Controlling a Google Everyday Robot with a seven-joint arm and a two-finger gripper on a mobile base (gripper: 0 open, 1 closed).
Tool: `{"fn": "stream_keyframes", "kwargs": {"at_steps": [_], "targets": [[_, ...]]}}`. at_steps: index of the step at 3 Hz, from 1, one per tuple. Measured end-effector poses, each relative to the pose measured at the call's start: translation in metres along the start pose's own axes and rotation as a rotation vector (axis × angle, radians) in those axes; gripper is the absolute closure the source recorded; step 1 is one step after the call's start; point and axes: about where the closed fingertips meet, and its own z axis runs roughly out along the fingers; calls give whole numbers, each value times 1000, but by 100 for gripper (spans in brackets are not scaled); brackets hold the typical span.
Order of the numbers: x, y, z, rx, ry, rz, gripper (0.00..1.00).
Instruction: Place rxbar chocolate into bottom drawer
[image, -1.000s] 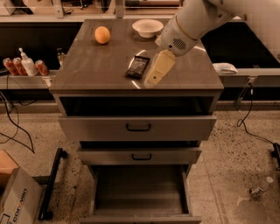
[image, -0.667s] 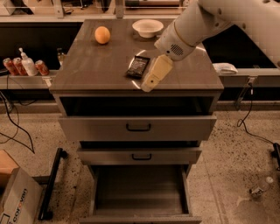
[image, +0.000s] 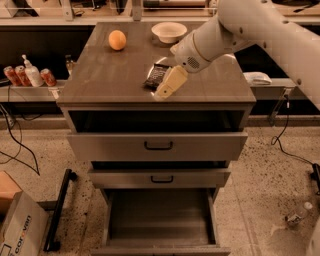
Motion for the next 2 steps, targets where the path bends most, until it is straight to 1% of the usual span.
{"fn": "stream_keyframes", "kwargs": {"at_steps": [2], "targets": [[7, -30, 31, 14, -108, 50, 0]]}}
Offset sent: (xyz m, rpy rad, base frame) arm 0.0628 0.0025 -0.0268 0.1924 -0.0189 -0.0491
